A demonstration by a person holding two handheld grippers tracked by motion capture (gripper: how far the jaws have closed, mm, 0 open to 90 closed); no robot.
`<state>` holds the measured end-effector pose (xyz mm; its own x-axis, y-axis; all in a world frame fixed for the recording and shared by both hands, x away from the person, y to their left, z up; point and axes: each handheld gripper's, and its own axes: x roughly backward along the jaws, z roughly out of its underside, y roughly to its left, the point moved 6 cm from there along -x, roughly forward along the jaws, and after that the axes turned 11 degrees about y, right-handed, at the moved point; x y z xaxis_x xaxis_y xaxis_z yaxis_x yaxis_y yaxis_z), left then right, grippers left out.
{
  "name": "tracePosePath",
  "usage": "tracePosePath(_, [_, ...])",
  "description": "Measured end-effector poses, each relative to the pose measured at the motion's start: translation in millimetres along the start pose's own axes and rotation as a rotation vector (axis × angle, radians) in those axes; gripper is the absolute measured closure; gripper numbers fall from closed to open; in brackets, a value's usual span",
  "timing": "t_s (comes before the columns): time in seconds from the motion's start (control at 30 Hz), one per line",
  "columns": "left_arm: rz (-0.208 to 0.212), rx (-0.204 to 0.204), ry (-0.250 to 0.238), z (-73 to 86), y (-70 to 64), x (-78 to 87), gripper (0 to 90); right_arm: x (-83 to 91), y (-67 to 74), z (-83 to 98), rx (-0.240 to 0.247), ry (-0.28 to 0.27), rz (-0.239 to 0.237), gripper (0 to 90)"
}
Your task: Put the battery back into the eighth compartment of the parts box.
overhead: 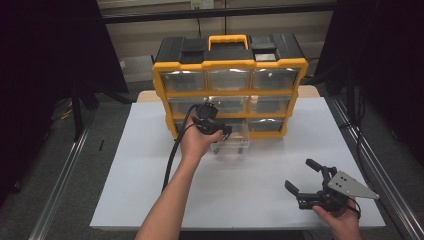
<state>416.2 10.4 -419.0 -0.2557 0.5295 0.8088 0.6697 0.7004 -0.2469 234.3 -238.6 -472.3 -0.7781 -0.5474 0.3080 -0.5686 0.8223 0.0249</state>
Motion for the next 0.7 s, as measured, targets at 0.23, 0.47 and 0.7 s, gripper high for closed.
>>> tracePosePath(0.23, [-0.002, -0.009, -0.005, 3.3, 3.4, 7.6, 54.4, -0.4, 0.4, -0.3, 0.004, 0.0, -0.005, 1.6])
tracePosePath(0.47, [0.002, -0.017, -0.066, 7.5, 4.5, 21.5, 43.8, -1.4, -0.1, -0.4, 0.005, 0.0, -0.004, 1.6])
tracePosePath(0.7, [0.025, -0.027, -0.152, 11.0, 2.2, 37.9, 34.1, -2.1, -0.4, -0.5, 0.009, 0.004, 0.0, 1.6])
